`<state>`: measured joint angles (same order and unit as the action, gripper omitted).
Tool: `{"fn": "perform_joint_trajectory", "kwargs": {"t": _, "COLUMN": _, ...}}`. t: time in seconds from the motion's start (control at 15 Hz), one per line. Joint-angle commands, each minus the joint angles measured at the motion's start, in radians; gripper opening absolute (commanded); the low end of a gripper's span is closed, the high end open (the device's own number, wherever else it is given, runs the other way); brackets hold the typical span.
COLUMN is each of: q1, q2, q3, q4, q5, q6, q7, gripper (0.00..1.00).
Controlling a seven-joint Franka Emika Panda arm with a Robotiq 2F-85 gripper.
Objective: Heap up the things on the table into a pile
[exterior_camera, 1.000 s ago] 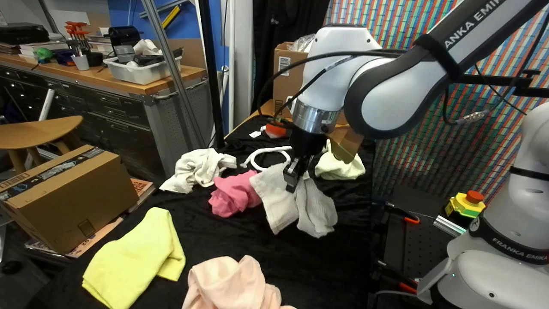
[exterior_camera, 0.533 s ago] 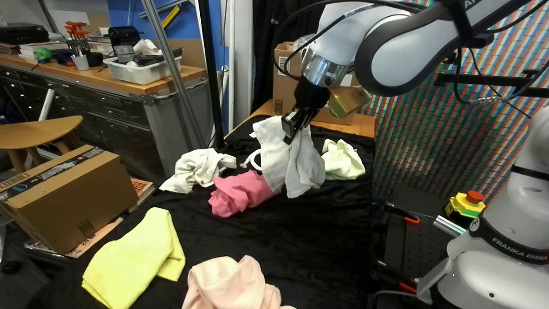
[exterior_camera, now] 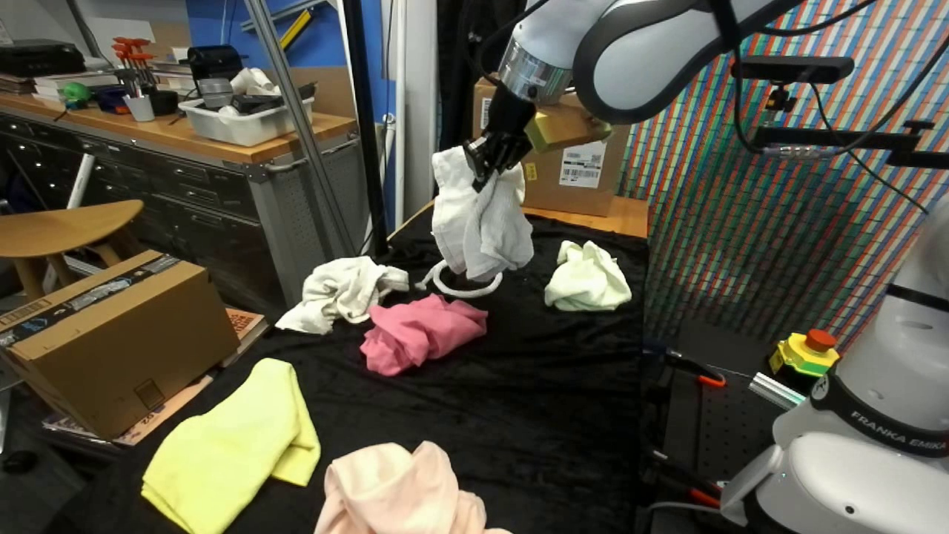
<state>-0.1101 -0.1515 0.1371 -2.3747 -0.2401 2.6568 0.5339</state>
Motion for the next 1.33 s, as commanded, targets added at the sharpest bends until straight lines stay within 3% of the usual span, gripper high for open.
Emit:
{"fn": "perform_joint_trajectory", "kwargs": {"t": 0.0, "q1": -0.022, "q2": 0.144, "q3": -0.026, "q4": 0.168, "q5": -0.112, "q6": -0.028, "q7": 0.083, "gripper": 0.08}}
{"fn": "perform_joint_trajectory", "kwargs": {"t": 0.2, "q1": 0.013, "q2": 0.239, "q3": -0.081, "q4": 0.262, "q5": -0.151, "q6": -0.051, "q7": 0.106, "gripper": 0.09}}
{"fn": "perform_joint_trajectory", "kwargs": {"t": 0.27, "q1": 0.025, "q2": 0.264, "q3": -0.098, "q4": 0.286, "q5": -0.142, "q6": -0.059, "q7": 0.102, "gripper": 0.37}}
{"fn": "perform_joint_trajectory", "kwargs": {"t": 0.4, "q1": 0.05, "q2": 0.298, "q3": -0.13, "q4": 0.318, "q5": -0.126, "q6": -0.072, "q7": 0.093, "gripper": 0.44}}
{"fn": "perform_joint_trajectory", "kwargs": {"t": 0.87, "q1": 0.129, "q2": 0.332, "q3": -0.185, "q4": 0.35, "q5": -0.122, "q6": -0.11, "q7": 0.076, "gripper": 0.97}}
{"fn": "perform_joint_trajectory", "kwargs": {"t": 1.27, "q1": 0.223, "q2": 0.368, "q3": -0.142, "q4": 0.367, "q5": -0.116, "q6": -0.159, "q7": 0.055, "gripper": 1.0}}
